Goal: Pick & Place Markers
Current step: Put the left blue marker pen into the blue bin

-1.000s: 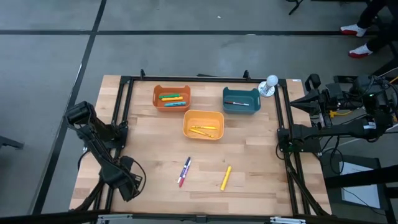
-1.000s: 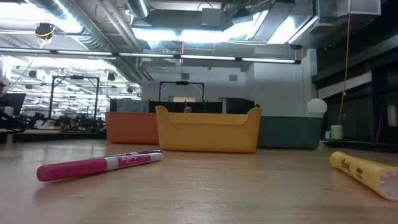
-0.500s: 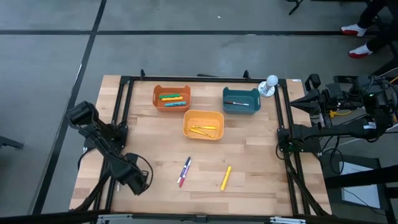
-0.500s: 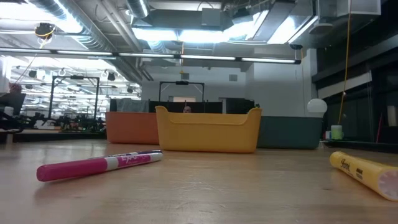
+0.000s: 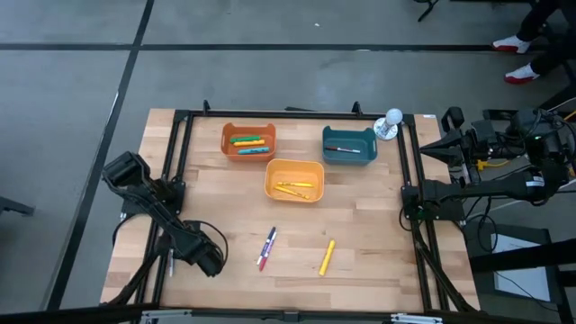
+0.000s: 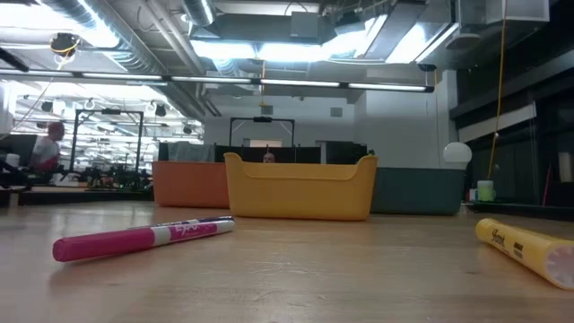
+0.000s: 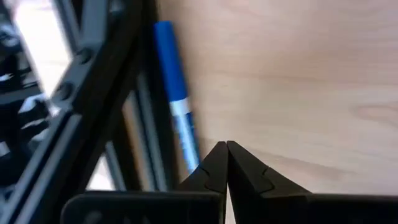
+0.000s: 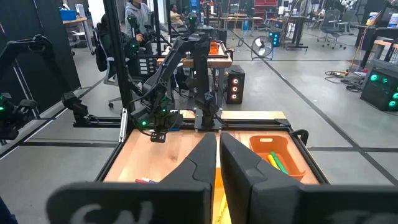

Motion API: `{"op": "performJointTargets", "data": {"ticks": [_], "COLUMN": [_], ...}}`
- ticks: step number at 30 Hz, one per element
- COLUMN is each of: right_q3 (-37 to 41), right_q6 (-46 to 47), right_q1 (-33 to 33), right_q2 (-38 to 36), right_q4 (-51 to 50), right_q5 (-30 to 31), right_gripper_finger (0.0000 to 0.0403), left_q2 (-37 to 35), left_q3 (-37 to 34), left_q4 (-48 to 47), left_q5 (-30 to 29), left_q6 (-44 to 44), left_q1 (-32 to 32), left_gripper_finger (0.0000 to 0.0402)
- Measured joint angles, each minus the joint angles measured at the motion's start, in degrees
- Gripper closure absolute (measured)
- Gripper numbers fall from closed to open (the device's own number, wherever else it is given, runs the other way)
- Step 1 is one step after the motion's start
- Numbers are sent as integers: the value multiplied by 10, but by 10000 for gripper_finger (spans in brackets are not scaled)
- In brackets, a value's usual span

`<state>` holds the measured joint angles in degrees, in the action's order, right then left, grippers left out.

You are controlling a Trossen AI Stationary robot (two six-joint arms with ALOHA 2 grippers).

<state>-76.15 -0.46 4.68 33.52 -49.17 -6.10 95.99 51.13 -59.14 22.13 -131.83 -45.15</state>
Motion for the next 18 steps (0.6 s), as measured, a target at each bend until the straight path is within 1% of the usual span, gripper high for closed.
{"op": "performJointTargets", "data": {"ticks": [8, 14, 18], "right_q3": [0, 0, 0], "right_q6": [0, 0, 0], "right_q1": [0, 0, 0], "right_q2": [0, 0, 0], "right_q4": [0, 0, 0], "right_q5": [0, 0, 0], "right_gripper_finger": [379, 379, 379], "left_q2": [4, 4, 4], "left_q3": [1, 1, 1], "left_q4": [-21, -56, -56], "left_q5": [64, 93, 95], "left_q6": [2, 3, 1], "left_q1": [-4, -20, -29], "left_gripper_finger": [400, 400, 399]}}
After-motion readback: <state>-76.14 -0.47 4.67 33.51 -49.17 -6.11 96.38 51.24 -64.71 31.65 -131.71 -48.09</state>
